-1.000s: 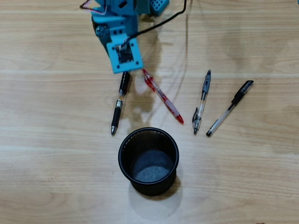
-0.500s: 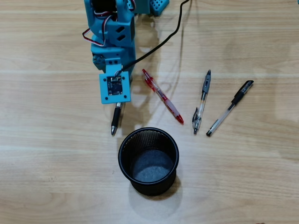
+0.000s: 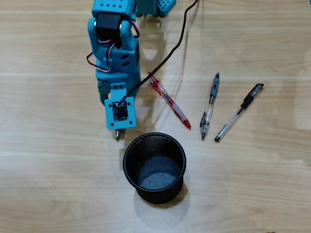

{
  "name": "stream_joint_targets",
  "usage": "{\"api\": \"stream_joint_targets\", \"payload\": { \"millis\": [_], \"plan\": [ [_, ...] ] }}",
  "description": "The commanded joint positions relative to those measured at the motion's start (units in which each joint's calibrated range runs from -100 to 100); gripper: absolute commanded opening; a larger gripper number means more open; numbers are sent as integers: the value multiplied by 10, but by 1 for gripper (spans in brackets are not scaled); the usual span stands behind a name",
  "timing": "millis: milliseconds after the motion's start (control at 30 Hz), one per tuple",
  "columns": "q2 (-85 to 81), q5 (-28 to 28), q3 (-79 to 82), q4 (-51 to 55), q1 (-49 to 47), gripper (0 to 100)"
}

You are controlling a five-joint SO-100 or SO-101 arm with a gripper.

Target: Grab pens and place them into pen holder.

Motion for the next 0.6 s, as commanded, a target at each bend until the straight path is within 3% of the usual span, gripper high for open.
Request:
{"api": "stream_joint_targets", "payload": {
  "millis": [0, 567],
  "plan": [
    [11, -12, -28, 1, -3, 20],
    [67, -41, -25, 43, -9, 19]
  ]
}}
